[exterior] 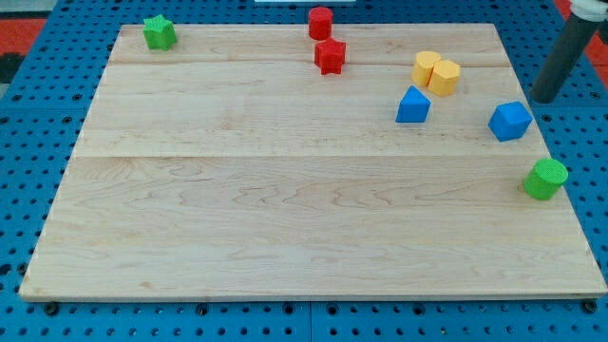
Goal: Push the blue cube parallel to the red circle
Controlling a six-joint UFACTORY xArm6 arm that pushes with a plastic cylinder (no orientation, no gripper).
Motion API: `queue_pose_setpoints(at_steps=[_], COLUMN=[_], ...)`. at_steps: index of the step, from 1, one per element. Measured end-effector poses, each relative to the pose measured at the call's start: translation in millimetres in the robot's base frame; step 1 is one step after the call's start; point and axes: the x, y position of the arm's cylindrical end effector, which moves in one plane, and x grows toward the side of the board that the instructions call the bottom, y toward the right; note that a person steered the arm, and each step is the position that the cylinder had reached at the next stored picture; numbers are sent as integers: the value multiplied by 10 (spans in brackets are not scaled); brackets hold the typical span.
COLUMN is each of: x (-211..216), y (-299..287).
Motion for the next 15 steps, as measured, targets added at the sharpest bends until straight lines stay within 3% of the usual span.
queue_pose_setpoints(at_steps=[2, 4, 5, 9, 10, 12, 14, 15], x=[564, 756, 648, -789, -808, -260, -358, -642], y=[297, -296, -649, -472, -450, -351, -810, -810])
